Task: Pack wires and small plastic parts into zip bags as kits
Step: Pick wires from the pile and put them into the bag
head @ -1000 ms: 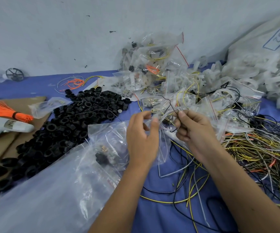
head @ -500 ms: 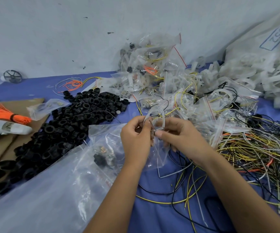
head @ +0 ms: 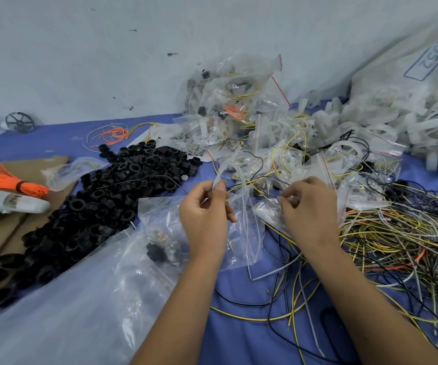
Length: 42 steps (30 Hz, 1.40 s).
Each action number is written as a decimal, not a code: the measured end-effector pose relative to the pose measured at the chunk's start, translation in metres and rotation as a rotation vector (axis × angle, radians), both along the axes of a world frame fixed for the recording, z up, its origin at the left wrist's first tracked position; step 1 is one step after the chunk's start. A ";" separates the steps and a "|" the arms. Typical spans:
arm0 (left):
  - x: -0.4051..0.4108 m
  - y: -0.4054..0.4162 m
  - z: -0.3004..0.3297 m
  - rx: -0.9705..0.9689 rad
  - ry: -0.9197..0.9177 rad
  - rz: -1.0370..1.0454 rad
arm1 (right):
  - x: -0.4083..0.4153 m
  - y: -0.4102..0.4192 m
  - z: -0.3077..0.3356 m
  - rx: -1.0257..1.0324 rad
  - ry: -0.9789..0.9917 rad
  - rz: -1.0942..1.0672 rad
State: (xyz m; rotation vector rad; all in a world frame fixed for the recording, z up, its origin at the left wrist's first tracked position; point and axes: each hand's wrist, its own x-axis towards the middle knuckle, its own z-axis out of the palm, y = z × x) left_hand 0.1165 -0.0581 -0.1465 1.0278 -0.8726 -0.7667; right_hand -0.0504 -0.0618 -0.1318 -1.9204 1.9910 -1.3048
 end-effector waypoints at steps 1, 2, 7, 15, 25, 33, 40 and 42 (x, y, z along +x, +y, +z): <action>-0.002 0.001 0.000 0.000 -0.017 -0.034 | 0.002 0.001 0.002 -0.068 -0.044 0.042; -0.005 0.003 0.000 -0.001 -0.035 -0.063 | 0.005 0.003 0.005 -0.143 -0.108 0.094; -0.012 0.009 0.004 -0.014 -0.147 -0.120 | 0.018 0.009 0.014 -0.043 -0.383 0.426; -0.010 0.007 -0.007 0.149 -0.667 0.013 | 0.007 0.002 0.007 -0.138 -0.708 0.177; -0.006 0.007 0.004 0.143 -0.272 0.161 | 0.026 0.007 0.006 -0.004 -0.344 0.353; -0.015 0.017 0.012 -0.164 -0.595 0.186 | 0.027 0.012 0.010 0.310 -0.213 0.637; -0.030 0.030 0.014 -0.426 -0.744 0.135 | 0.029 0.018 0.008 0.310 -0.547 0.662; -0.032 0.032 0.013 -0.435 -0.741 0.113 | 0.029 0.020 0.006 0.365 -0.655 0.723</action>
